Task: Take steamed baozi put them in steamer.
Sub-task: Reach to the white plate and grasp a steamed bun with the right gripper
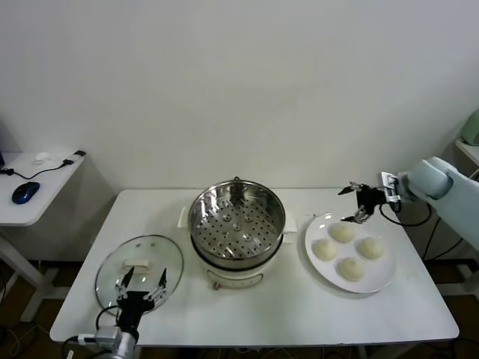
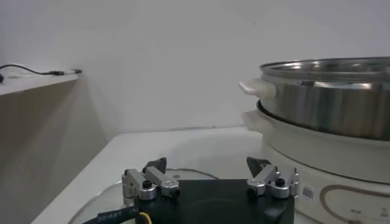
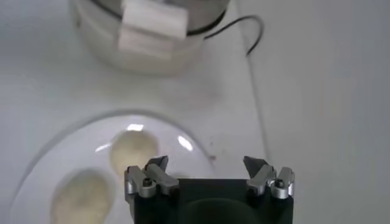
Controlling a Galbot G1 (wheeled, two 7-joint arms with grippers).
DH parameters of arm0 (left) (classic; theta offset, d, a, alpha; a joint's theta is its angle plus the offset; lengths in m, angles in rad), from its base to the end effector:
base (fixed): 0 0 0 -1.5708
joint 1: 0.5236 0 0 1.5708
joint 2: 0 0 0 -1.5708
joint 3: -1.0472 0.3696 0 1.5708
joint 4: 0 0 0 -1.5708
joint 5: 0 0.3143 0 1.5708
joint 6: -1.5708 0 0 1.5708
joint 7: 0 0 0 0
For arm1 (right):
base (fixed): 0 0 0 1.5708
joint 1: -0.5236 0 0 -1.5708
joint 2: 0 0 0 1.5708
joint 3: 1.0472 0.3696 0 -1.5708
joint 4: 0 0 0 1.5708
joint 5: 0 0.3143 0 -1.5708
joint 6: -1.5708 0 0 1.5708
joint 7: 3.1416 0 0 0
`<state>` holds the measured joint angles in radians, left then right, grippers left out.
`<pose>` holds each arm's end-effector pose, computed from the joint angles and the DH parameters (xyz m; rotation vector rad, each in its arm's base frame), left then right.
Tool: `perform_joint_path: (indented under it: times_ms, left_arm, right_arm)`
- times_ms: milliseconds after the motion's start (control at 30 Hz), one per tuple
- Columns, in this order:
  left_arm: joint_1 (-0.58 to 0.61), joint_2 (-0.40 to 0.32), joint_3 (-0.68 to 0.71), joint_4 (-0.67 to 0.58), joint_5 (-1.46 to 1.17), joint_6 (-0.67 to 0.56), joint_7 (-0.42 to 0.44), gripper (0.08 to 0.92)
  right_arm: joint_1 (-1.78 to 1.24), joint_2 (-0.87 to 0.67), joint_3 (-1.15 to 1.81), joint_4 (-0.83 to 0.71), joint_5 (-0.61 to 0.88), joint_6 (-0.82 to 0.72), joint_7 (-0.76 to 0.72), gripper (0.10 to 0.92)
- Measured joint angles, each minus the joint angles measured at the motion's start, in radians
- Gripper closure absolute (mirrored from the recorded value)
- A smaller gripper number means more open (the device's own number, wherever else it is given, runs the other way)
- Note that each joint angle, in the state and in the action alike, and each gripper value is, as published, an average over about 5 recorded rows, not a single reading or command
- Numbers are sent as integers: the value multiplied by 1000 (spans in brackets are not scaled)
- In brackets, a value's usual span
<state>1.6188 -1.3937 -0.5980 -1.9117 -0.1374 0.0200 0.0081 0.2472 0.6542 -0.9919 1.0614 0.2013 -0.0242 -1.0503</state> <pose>0.1097 0.0683 -0.3755 -0.0052 -2.8970 -0.0789 0.5194 -0.2482 -0.1316 1.2815 -1.5980 1.2926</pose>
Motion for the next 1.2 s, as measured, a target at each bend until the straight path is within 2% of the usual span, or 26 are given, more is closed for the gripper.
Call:
perform_joint_path:
  times_ms: [233,600,967,1067,1200]
  left_arm:
    - [6,-5,5,12,12,-13,2,177]
    - [28,-8,-7,12,19,-31,-2,177]
    - [40,-13,0,9,27,-41,0,177]
    - [41,-14,2,9,29,-43,1,177]
    - [40,-15,3,10,33,-47,0,177]
  right_arm:
    - [35,110,-118,-139,-29,-31,-32,203]
    - [-26,264,-106,-351,-96,-42,-39,203]
    - [-84,338,-58,-466,-137,-53,-38,203]
    - [-96,350,-44,-488,-149,-52,-31,230]
    - [-107,357,-25,-502,-156,-52,-17,329]
